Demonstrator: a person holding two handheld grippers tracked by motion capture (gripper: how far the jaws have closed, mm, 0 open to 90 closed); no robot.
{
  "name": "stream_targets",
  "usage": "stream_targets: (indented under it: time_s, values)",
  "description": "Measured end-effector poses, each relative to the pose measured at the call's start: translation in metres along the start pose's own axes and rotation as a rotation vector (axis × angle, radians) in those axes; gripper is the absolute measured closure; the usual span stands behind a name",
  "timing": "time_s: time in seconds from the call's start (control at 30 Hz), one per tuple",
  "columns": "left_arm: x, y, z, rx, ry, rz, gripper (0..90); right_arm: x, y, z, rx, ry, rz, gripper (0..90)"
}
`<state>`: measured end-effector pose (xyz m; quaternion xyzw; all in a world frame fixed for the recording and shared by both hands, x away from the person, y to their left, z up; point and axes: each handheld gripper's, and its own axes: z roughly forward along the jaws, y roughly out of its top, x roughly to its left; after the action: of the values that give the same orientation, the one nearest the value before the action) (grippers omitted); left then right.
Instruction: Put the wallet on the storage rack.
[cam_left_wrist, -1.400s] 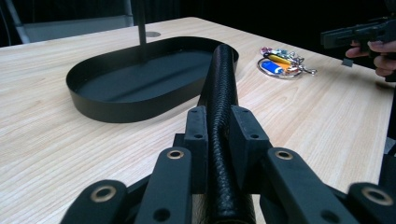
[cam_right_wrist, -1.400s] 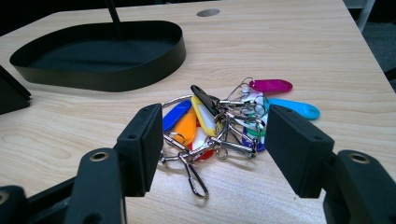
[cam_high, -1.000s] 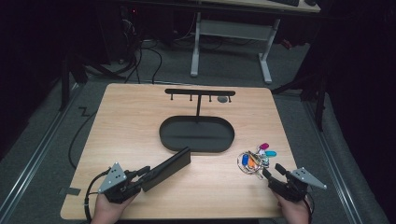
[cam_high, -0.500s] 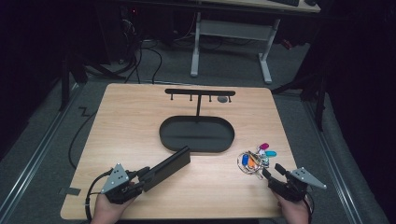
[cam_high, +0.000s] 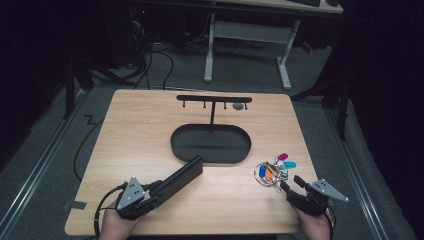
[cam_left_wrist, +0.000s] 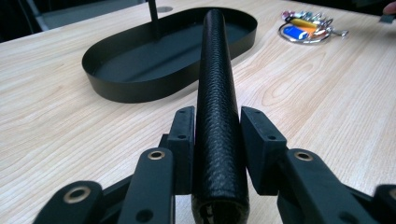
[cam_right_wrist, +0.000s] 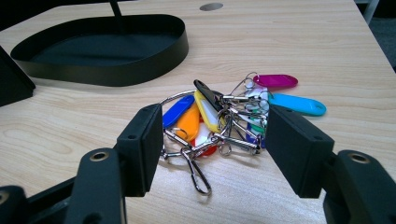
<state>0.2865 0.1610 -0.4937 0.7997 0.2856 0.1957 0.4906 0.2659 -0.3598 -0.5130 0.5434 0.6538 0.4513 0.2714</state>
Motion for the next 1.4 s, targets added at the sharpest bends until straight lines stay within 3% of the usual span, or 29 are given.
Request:
stream_targets:
  time_s: [0.37, 0.53, 0.83, 1.13, 1.2, 1.3, 1.4]
  values:
    - [-0.001, 0.007, 0.002, 0.078, 0.013, -0.014, 65.4, 0.000, -0.001, 0.000, 0.003, 0.018, 0.005, 37.8]
    - [-0.001, 0.015, 0.001, 0.121, 0.044, 0.015, 62.7, 0.002, -0.001, 0.001, 0.009, 0.041, 0.004, 37.8]
    - [-0.005, 0.039, 0.009, 0.267, 0.061, 0.078, 59.6, 0.001, -0.001, 0.002, 0.003, 0.080, 0.032, 38.0]
    - [-0.004, 0.057, 0.013, 0.390, 0.045, 0.066, 62.1, -0.004, -0.001, 0.005, 0.008, 0.110, 0.058, 38.3]
    - [-0.005, 0.059, 0.016, 0.413, 0.043, 0.058, 62.9, -0.004, -0.001, 0.006, 0.007, 0.114, 0.052, 38.4]
    - [-0.007, 0.063, 0.020, 0.446, 0.045, 0.079, 62.9, -0.003, 0.000, 0.009, 0.010, 0.125, 0.046, 38.4]
    - [-0.005, 0.067, 0.023, 0.478, 0.043, 0.063, 62.9, -0.002, 0.000, 0.012, 0.014, 0.144, 0.042, 38.4]
